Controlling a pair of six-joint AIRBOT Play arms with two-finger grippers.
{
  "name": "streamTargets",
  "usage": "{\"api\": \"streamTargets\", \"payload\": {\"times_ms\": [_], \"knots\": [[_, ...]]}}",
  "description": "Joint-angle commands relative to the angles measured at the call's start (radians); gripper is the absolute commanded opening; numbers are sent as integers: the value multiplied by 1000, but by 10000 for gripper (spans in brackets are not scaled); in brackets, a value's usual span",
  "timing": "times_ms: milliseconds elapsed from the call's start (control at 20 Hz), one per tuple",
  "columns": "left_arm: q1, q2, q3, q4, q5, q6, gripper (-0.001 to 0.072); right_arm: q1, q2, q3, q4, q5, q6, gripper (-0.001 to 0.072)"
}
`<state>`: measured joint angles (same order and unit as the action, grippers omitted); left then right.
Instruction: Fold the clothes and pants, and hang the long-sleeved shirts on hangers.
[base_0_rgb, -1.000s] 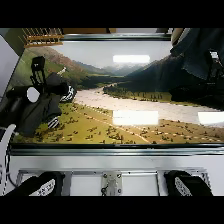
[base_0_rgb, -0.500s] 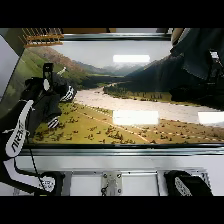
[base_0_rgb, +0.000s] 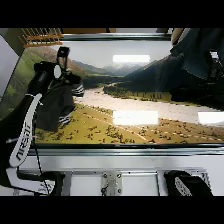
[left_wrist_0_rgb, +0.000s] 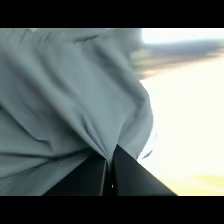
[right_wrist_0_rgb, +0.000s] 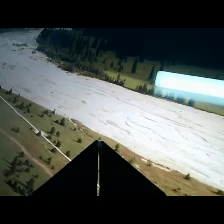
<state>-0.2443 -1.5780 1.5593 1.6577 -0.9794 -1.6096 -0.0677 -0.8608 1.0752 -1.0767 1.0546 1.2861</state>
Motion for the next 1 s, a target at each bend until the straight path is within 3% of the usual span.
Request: {"api": "streamTargets", "payload": {"times_ms": [0,350,450,600,800,950], "knots": [[-225,149,-34,-85,-59,59,4,1,0,0,9,0,1,26],[-656,280,-299,-139,10,57,17,1,0,0,27,0,0,25],[-685,280,-319,-138,16,46,615,0,0,0,26,0,0,25],[-570,310,-265,-128,-38,19,623,1,0,0,27,1,0,25],[-190,362,-270,-145,-22,-68,622,1,0,0,27,1,1,25],[84,336,-352,-325,-29,-24,622,1,0,0,27,1,1,25]]}}
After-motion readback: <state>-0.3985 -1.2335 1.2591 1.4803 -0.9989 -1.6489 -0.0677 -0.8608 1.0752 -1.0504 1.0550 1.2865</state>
